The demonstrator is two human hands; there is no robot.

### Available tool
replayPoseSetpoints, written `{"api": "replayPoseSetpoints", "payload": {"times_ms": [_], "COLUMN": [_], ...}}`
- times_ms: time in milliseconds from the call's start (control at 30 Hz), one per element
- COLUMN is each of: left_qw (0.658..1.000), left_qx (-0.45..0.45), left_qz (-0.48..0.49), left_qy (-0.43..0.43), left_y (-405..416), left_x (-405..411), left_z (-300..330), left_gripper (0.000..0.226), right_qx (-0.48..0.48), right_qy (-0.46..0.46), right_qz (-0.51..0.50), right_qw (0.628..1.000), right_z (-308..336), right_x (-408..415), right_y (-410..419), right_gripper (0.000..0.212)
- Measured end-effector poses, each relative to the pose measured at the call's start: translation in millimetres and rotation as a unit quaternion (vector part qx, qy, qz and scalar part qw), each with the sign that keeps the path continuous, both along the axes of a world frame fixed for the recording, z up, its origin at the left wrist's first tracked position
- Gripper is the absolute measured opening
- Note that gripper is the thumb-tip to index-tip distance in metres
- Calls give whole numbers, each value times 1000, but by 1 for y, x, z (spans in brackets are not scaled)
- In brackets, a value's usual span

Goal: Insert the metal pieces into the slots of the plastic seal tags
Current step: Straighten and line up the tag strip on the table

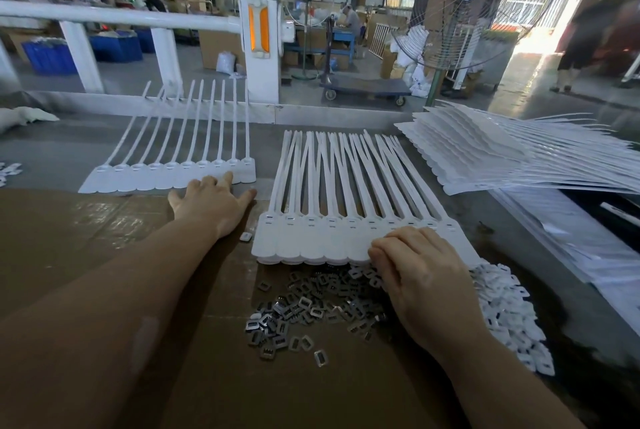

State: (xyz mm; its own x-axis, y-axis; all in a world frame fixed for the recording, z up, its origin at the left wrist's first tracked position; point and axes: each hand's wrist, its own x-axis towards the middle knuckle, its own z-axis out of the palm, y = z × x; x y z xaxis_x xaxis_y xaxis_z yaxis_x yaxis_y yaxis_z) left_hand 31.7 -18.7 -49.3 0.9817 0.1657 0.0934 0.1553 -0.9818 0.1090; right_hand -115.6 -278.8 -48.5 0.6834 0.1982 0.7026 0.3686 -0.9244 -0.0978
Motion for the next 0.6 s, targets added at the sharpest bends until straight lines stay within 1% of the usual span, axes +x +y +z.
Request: {"api": "replayPoseSetpoints", "payload": {"times_ms": [100, 200, 300, 400, 600], "left_qw": [1000, 1000, 999, 998, 999], "left_qx": [11, 3, -11, -12, -6], "left_qz": [-3, 0, 17, 10, -9], "left_qy": [-18, -15, 26, 62, 36], "left_y": [0, 1, 1, 2, 5], "left_x": [-1, -1, 2, 5, 2], "left_z": [0, -1, -3, -4, 1], "left_gripper": [68, 71, 75, 77, 75], "right_qx": [2, 1, 2, 5, 5], "right_qy": [2, 4, 6, 11, 14], "right_qz": [4, 4, 1, 0, -1], "right_qw": [1000, 1000, 1000, 1000, 1000], "right_z": [0, 0, 0, 0, 1], "right_x": [0, -1, -1, -2, -2], "right_y": [0, 0, 0, 0, 0], "right_gripper": [34, 34, 33, 34, 35]}}
